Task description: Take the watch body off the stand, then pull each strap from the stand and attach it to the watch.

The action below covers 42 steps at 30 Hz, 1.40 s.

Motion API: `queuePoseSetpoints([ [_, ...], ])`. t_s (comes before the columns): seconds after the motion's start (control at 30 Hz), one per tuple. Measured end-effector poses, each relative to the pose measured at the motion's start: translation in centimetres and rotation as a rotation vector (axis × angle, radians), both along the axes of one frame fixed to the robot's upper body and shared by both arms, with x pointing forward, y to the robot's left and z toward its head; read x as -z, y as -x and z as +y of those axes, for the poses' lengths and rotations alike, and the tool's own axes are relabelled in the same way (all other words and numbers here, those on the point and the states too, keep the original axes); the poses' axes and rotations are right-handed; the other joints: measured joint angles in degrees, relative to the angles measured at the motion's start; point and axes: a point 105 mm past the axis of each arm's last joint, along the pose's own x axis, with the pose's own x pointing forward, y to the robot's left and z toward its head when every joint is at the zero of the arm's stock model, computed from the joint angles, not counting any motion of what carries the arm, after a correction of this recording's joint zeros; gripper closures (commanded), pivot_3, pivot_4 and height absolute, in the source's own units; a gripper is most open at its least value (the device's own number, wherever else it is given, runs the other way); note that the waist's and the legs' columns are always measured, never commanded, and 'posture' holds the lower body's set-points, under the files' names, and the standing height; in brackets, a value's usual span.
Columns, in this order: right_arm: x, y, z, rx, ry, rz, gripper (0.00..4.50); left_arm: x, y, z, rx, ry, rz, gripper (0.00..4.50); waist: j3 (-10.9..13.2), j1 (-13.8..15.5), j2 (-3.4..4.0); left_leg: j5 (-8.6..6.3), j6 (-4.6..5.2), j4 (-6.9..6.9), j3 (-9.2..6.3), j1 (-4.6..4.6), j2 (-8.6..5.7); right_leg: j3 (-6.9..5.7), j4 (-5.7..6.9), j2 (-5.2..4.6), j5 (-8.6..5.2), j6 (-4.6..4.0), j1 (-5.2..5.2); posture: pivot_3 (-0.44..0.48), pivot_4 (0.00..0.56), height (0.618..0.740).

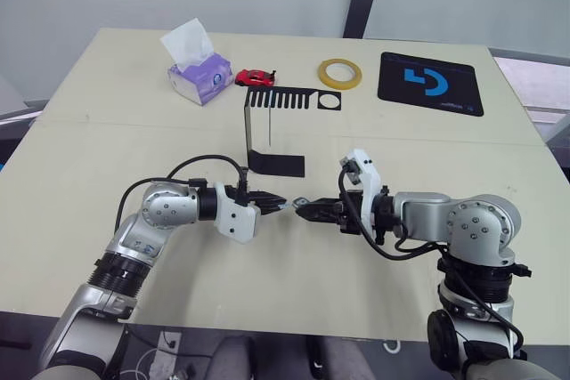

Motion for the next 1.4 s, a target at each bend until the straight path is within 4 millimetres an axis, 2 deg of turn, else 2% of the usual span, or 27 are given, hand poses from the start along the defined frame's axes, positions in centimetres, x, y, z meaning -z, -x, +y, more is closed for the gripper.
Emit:
queuePoseSetpoints([
  [1.4, -0.11, -0.26, -0.14, 0.030, -0.025, 0.000, 2.98, 0.06, -0.24, -0.61, -0.016, 0.039, 0.017, 4.50, 0.0, 0.0, 0.00, 0.00, 0.00, -0.04, -0.01, -0.04, 0.01, -0.01, -0.16, -0.01, 0.00, 0.00, 0.00, 0.000, 0.150, 0.738],
])
